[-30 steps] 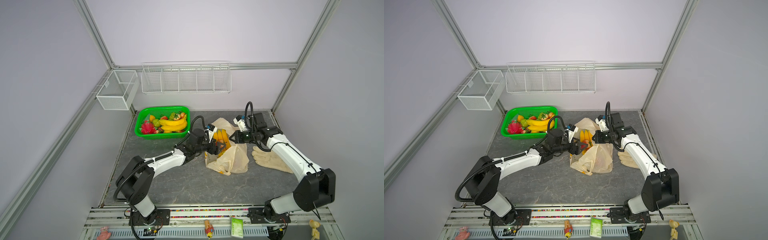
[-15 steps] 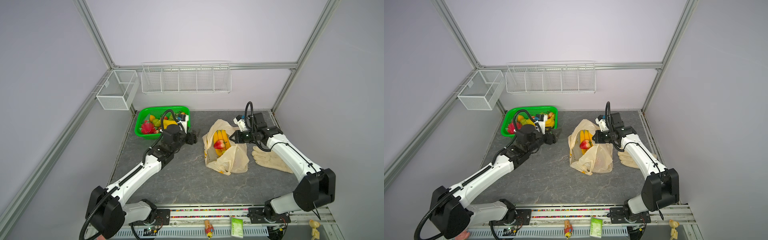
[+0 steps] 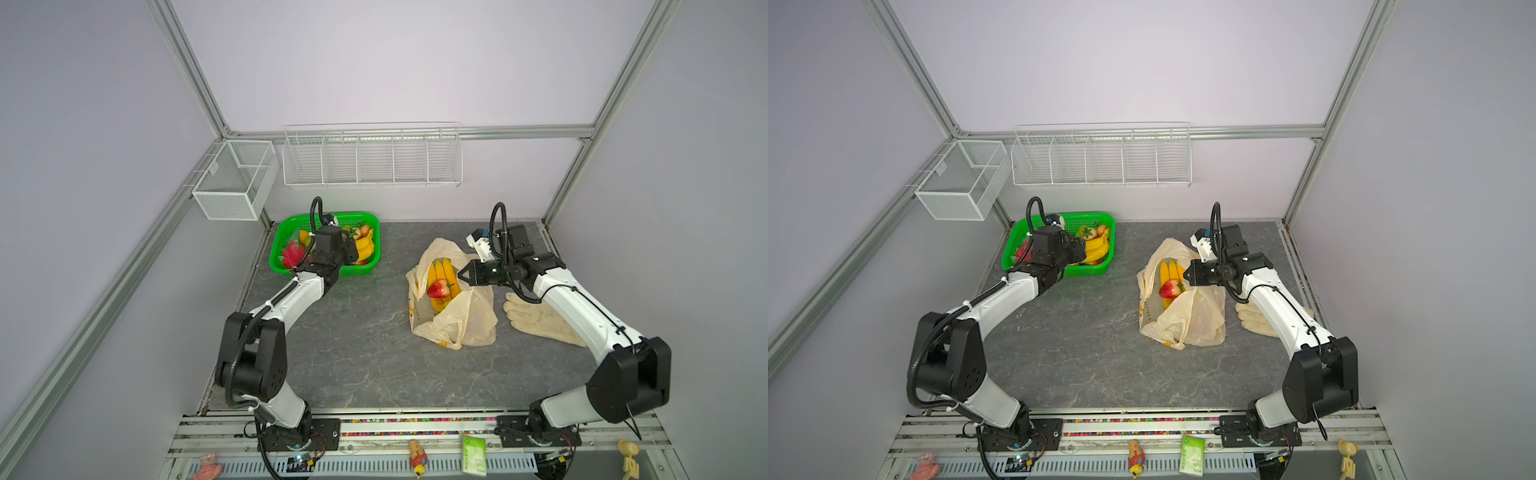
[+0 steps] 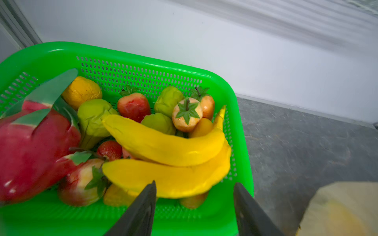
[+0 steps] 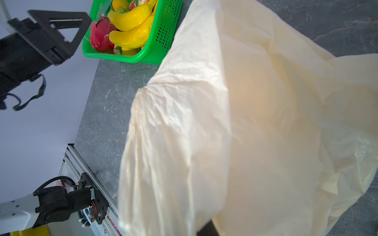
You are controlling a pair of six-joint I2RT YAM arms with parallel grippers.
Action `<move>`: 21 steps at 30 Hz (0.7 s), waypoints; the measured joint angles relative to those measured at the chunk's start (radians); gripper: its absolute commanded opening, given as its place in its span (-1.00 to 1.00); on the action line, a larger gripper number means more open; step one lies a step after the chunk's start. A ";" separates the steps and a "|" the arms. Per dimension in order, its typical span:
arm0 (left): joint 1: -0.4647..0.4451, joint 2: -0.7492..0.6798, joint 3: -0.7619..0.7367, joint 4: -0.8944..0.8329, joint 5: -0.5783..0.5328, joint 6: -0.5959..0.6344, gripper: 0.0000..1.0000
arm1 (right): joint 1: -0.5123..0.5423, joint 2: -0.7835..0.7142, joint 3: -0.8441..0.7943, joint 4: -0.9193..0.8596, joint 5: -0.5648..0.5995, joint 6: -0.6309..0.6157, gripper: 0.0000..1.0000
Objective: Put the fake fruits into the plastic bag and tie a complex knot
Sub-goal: 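Withdraw the left gripper from the bag back over the green basket, then lower the left gripper and grasp a yellow-pink peach in the basket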
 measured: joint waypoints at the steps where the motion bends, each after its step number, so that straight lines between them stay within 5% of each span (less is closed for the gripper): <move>1: 0.005 0.044 0.033 0.005 -0.003 0.002 0.07 | 0.000 0.000 0.000 0.000 0.000 0.000 -0.87; 8: 0.056 0.273 0.263 0.009 0.035 -0.024 -0.06 | 0.000 0.000 0.000 0.000 0.000 -0.003 -0.87; 21: 0.079 0.417 0.421 -0.009 0.127 -0.075 -0.21 | 0.000 0.000 -0.005 -0.001 0.000 -0.006 -0.87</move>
